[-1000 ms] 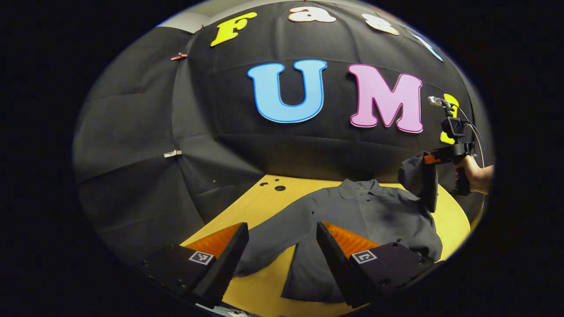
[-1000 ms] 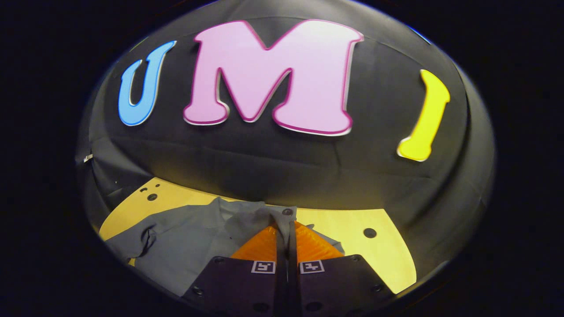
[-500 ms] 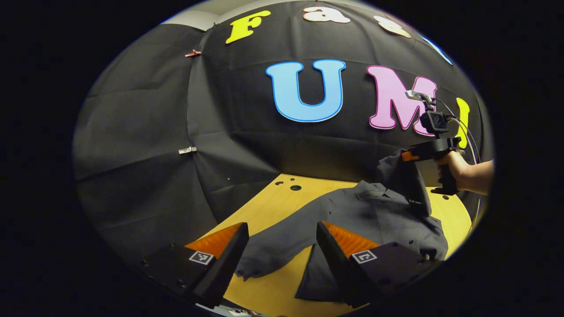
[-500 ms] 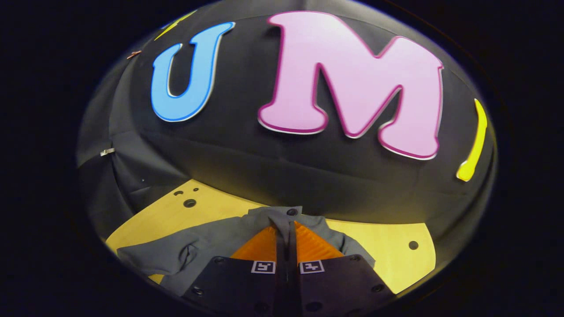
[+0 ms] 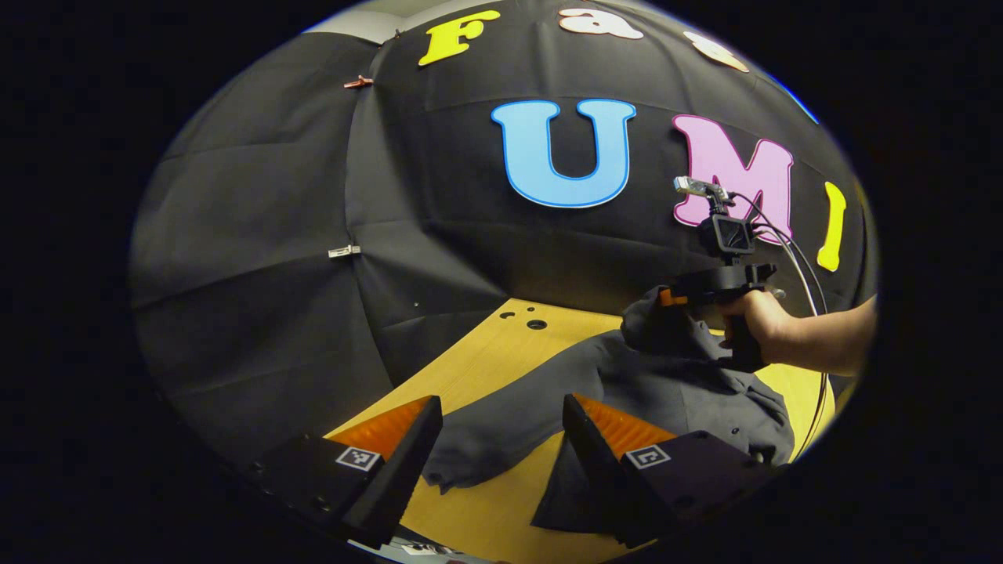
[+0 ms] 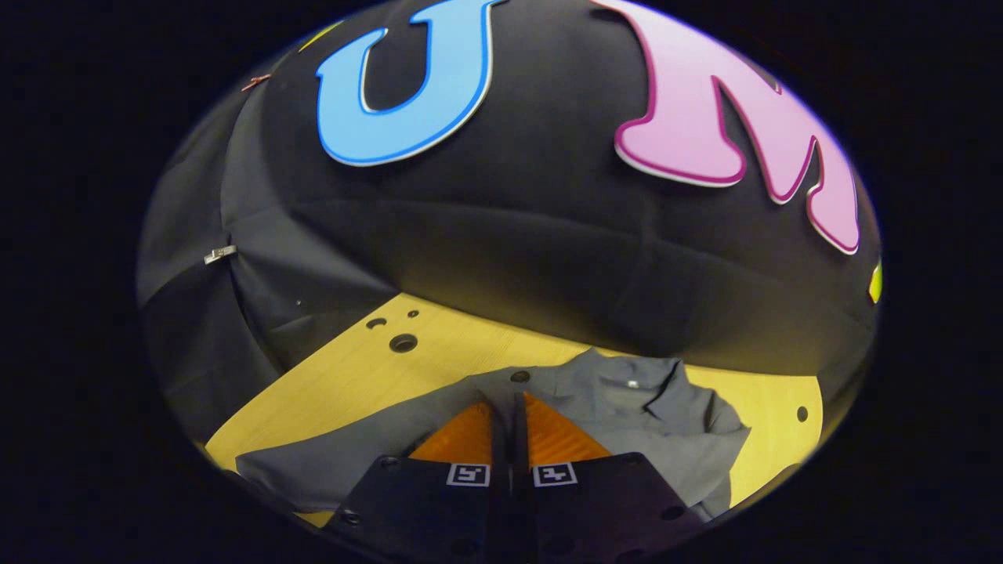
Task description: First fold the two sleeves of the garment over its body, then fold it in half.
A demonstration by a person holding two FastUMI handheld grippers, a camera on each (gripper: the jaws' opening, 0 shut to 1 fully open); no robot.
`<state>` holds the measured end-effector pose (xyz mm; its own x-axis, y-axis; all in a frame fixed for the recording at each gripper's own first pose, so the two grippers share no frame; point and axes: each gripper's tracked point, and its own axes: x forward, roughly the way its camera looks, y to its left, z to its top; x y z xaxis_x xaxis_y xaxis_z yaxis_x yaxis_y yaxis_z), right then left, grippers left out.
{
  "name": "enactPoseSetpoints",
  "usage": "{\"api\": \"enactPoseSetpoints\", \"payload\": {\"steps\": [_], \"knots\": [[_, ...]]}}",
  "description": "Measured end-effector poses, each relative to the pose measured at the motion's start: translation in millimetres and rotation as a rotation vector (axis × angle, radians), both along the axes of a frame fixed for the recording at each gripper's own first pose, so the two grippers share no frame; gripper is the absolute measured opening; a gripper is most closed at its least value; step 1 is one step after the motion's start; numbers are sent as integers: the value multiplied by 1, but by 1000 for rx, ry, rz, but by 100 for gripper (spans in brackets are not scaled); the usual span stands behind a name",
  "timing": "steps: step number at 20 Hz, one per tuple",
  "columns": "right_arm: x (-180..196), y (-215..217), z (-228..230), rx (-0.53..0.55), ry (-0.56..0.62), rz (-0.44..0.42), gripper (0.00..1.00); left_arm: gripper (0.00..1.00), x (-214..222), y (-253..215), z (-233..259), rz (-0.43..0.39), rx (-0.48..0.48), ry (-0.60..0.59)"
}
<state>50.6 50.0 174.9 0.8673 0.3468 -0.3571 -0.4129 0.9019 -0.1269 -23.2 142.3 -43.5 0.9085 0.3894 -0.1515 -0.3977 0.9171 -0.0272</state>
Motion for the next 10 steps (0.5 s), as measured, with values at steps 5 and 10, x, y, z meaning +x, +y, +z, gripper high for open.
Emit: {"api": "enactPoseSetpoints", "payload": {"steps": [5, 10], "knots": [[-13, 29, -44, -16, 92, 23, 14, 98, -2, 14, 1, 34, -21, -9], [-43, 29, -58, 7, 152, 34, 84, 98, -5, 37, -11, 91, -64, -3]]}}
